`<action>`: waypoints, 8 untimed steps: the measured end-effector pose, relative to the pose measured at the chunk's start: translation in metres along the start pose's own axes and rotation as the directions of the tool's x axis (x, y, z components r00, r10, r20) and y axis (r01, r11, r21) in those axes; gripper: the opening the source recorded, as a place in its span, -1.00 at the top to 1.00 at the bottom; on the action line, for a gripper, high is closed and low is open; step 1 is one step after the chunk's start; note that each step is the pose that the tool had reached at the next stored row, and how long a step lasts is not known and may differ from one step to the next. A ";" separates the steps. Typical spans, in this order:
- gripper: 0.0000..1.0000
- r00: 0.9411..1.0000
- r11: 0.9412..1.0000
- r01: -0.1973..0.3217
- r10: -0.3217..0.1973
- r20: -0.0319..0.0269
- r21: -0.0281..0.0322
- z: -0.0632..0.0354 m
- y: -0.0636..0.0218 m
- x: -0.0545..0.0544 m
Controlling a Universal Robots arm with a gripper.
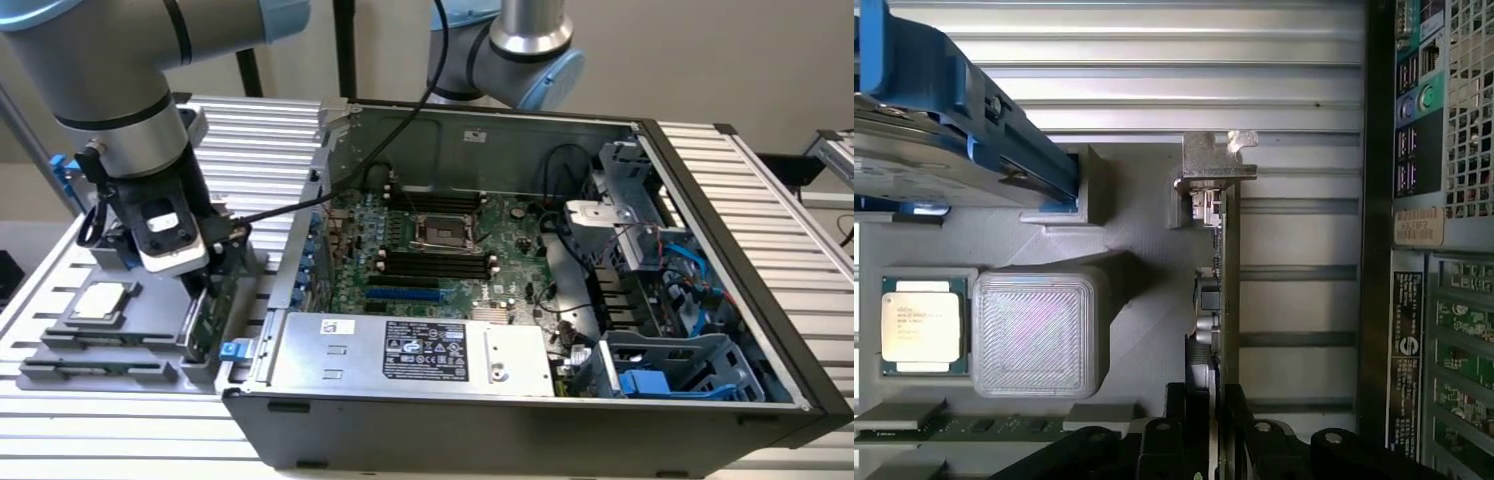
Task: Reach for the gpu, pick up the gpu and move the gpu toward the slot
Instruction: 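Pick up the gpu and move the gpu toward the slot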
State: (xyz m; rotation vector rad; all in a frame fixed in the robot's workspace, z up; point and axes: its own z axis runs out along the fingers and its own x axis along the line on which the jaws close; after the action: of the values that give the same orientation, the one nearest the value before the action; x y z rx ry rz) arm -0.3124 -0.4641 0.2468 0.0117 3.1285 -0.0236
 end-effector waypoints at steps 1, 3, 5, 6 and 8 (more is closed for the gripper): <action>0.47 1.000 1.000 0.001 -0.001 -0.001 0.000 -0.0002 0.0000 0.000; 0.47 1.000 1.000 0.001 -0.001 -0.003 -0.001 -0.0018 0.0000 0.000; 0.47 1.000 1.000 0.001 -0.001 -0.004 -0.001 -0.0049 -0.0001 0.000; 0.47 1.000 1.000 0.001 -0.001 -0.005 -0.001 -0.0070 -0.0001 0.000; 0.47 1.000 1.000 0.001 -0.001 -0.006 -0.001 -0.0119 -0.0002 0.000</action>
State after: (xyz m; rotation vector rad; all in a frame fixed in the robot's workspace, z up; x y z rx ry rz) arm -0.3124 -0.4641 0.2587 0.0101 3.1344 -0.0215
